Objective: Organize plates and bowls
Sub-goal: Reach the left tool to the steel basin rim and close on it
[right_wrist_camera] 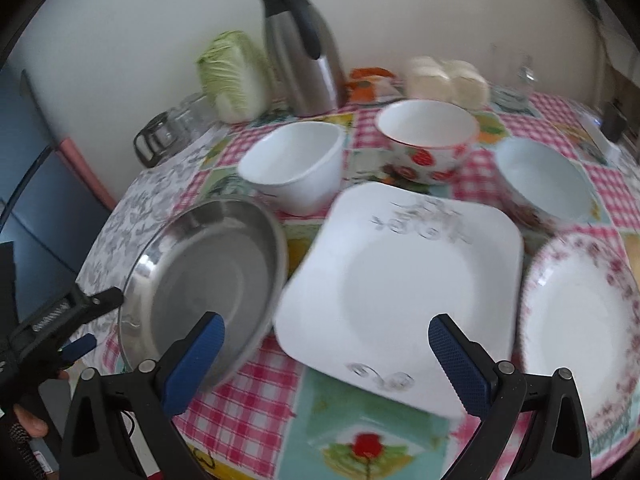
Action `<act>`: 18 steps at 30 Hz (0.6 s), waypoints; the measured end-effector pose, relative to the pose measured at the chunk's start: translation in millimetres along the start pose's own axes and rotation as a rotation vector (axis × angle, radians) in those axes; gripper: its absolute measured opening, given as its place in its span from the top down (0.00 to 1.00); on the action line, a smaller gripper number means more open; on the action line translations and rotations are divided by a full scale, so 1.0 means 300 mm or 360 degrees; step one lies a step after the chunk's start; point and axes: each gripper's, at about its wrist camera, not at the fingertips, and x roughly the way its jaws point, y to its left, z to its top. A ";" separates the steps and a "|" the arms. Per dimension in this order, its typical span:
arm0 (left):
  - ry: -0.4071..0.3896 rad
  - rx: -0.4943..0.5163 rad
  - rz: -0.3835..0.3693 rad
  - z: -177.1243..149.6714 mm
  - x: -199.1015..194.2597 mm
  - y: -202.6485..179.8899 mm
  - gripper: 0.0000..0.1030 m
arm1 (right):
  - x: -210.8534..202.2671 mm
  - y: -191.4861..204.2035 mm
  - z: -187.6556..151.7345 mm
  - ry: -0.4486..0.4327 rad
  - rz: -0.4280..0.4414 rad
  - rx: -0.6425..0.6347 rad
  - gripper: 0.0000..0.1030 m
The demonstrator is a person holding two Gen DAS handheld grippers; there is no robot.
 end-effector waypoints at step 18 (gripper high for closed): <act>0.0163 0.0016 0.0174 0.034 0.148 0.029 0.46 | 0.181 0.077 0.109 0.0049 0.0212 -0.0106 0.45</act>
